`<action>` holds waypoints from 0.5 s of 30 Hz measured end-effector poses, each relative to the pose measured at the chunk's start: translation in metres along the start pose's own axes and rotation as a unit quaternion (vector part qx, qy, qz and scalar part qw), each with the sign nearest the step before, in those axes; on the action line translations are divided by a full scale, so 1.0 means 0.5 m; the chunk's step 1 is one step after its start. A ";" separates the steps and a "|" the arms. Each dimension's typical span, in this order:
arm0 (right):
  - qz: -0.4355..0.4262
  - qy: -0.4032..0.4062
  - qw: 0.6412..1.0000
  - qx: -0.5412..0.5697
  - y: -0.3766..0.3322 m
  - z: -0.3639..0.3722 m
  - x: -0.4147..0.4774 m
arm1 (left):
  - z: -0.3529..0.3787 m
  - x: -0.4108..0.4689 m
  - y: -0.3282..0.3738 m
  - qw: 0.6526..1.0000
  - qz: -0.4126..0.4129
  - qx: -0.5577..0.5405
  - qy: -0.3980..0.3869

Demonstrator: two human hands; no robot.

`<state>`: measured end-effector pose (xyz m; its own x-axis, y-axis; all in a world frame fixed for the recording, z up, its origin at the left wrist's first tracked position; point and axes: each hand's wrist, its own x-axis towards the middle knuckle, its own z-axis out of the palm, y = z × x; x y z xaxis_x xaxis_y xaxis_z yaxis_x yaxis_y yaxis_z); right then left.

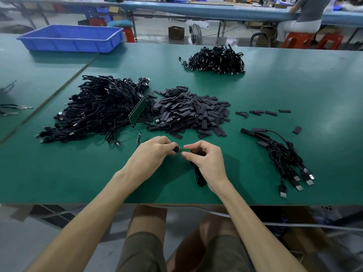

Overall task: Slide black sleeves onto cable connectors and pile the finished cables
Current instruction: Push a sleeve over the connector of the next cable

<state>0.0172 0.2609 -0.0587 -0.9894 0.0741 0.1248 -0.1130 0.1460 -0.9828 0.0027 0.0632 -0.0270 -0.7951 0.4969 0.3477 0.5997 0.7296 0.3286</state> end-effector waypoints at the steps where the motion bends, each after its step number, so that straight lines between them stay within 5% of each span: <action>1: 0.001 -0.001 1.000 0.000 -0.001 0.000 0.000 | 0.000 -0.001 0.000 1.000 0.005 0.012 0.000; 15: 0.012 -0.003 1.000 0.002 -0.009 0.001 -0.004 | 0.006 -0.004 0.009 0.999 0.004 0.019 0.036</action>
<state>0.0197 0.2595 -0.0546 -0.9923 0.0719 0.1011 -0.0903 0.1406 -0.9859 0.0066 0.0669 -0.0286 -0.7803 0.4687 0.4140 0.6016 0.7433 0.2924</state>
